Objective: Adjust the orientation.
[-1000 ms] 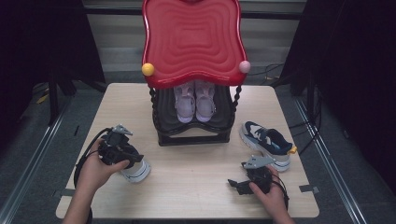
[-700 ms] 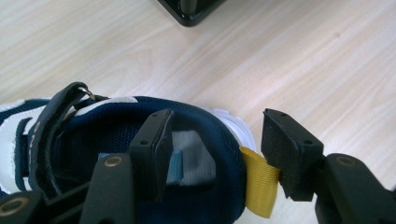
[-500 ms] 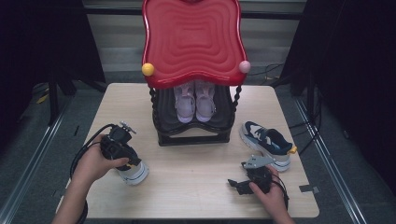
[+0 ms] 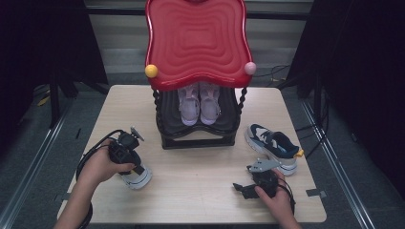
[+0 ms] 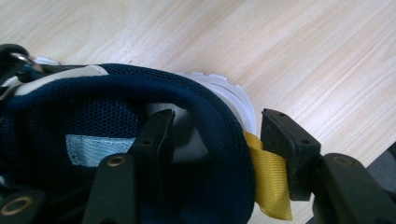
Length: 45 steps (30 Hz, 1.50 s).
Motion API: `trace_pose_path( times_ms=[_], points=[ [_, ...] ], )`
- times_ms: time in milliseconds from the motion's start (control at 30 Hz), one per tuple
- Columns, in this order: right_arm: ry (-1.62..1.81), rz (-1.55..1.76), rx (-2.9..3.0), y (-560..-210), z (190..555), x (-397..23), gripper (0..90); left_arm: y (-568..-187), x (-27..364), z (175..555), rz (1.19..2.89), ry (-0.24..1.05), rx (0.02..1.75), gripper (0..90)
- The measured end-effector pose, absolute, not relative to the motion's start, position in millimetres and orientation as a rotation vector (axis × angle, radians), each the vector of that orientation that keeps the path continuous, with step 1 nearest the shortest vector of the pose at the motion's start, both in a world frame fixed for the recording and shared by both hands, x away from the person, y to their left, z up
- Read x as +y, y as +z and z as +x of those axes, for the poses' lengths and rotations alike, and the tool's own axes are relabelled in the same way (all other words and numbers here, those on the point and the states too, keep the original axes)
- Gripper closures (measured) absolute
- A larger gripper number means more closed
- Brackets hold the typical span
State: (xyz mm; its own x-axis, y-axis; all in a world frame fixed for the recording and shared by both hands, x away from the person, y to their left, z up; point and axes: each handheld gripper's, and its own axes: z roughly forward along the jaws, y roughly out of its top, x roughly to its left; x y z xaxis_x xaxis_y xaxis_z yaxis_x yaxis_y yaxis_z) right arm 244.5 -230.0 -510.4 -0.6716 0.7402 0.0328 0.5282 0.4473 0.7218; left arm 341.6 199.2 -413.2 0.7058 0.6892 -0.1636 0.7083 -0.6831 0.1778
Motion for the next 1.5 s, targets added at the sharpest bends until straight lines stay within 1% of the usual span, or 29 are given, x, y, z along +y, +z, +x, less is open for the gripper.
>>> trace_pose_path(
  times_ms=[667, 867, 900, 933, 1233, 1500],
  points=[
    [1.054, 1.085, 2.415, -510, 245, -230, 13.2, -421, 196, 344, 2.769, -0.204, 1.128, 53.2],
    [1.054, 1.087, 2.415, -510, 245, -230, 13.2, -425, 193, 345, 2.776, -0.25, 1.129, 59.2],
    [1.054, 1.085, 2.415, -510, 245, -230, 13.2, -424, 193, 345, 2.775, -0.261, 1.13, 60.8],
    [1.054, 1.087, 2.415, -510, 245, -230, 13.2, -424, 192, 345, 2.78, -0.27, 1.118, 65.4],
    [1.051, 1.086, 2.415, -510, 245, -230, 13.2, -426, 187, 345, 2.813, -0.296, 1.122, 70.6],
    [1.054, 1.085, 2.415, -510, 245, -230, 13.2, -425, 188, 345, 2.804, -0.337, 1.111, 75.4]
  ],
)
